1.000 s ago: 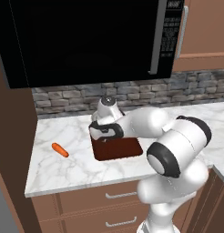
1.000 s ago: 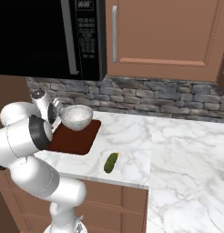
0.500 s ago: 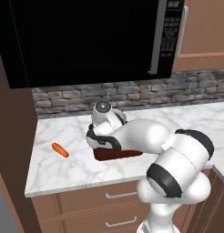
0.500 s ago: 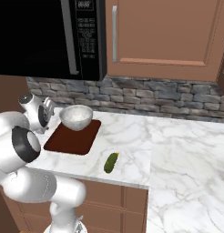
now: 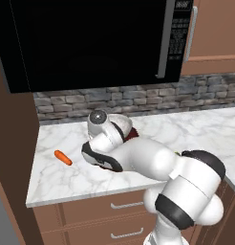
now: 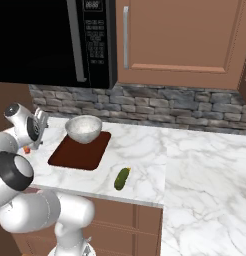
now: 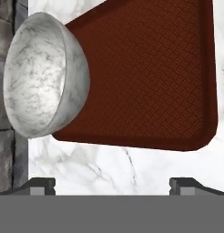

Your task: Place the two vegetables and bowl onto the tray for setting up a vegetable dip station.

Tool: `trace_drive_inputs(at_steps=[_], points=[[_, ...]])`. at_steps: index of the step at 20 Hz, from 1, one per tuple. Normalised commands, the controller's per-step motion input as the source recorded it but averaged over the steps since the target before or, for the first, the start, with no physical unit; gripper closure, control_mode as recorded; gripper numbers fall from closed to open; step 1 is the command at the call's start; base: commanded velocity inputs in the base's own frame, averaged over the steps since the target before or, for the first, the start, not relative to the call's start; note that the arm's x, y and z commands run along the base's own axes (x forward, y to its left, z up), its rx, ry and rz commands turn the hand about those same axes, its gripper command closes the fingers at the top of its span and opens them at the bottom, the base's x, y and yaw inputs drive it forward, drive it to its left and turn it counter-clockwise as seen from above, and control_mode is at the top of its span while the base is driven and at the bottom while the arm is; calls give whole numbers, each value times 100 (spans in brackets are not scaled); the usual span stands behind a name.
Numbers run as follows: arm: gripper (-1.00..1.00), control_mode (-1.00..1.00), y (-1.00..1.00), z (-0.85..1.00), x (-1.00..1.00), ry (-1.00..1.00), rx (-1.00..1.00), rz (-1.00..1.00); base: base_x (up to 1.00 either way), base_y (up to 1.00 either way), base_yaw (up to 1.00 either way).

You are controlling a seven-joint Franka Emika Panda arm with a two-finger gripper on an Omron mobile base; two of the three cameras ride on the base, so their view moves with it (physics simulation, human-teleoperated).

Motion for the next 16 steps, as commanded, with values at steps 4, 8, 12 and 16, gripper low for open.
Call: trace_drive_inputs(at_steps=[4,8,12,16], points=[[-100,-100,32,25,-30,0,-1,12,0,0,0],[-100,-100,30,22,-32,0,-4,26,0,0,0],[-100,-100,23,18,-31,0,-4,33,0,0,0],[-100,-100,12,11,-29,0,-4,41,0,0,0]])
